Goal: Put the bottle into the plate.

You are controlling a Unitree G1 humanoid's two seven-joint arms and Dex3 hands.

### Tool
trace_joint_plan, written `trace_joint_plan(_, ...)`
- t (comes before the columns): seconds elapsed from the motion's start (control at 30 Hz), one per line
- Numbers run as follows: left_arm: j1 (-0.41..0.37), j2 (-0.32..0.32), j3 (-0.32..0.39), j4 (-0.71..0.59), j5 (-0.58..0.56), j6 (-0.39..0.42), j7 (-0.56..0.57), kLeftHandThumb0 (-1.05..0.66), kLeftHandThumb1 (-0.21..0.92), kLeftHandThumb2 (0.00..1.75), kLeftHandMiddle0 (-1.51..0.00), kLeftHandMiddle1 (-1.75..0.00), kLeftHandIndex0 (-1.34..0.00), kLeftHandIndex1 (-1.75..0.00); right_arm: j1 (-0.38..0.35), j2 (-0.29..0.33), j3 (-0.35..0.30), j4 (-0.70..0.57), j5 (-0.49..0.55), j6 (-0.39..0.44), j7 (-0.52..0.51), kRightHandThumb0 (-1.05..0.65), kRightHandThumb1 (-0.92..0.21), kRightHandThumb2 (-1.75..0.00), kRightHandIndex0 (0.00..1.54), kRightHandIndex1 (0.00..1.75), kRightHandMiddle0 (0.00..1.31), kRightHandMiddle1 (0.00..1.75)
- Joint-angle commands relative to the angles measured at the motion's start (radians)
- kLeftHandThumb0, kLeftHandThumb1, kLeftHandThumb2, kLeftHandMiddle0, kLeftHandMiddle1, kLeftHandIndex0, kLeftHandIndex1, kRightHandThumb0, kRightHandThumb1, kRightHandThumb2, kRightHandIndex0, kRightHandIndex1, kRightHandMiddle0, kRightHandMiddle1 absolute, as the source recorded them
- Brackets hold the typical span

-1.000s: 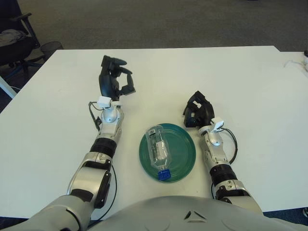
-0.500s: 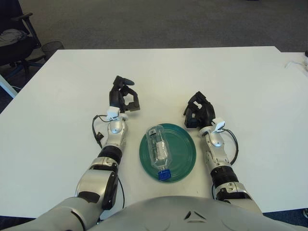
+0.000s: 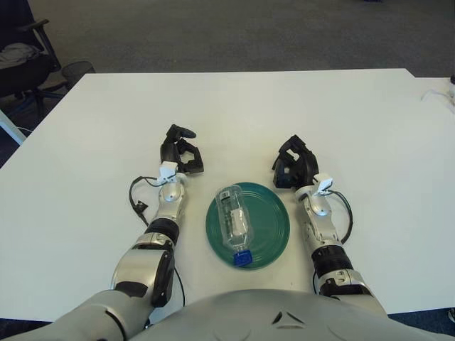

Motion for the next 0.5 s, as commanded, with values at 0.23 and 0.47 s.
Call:
trace_joint_plan(0.23,0.034,0.02,0.001,0.02,0.021,0.025,-0.035,0.0,0.04,1.63,-0.81,-1.73,-0.6,-1.75,0.037,0.005,-0.01,0.046,0.006,0.039,-0.003,0.0,-0.08,-1.57,0.81,1.69,0.56,1.75)
trace_joint_plan(0.47,0.054,0.021,-0.001,0.039,0.026,0.059,-0.052,0.0,0.04,1.62,-0.82,-1.7,-0.6,-1.75,0.038,0.006,-0.008,0.041,0.0,0.04,-0.011,0.0,-0.09,-1.57,0.8,1.7,0.55,1.75)
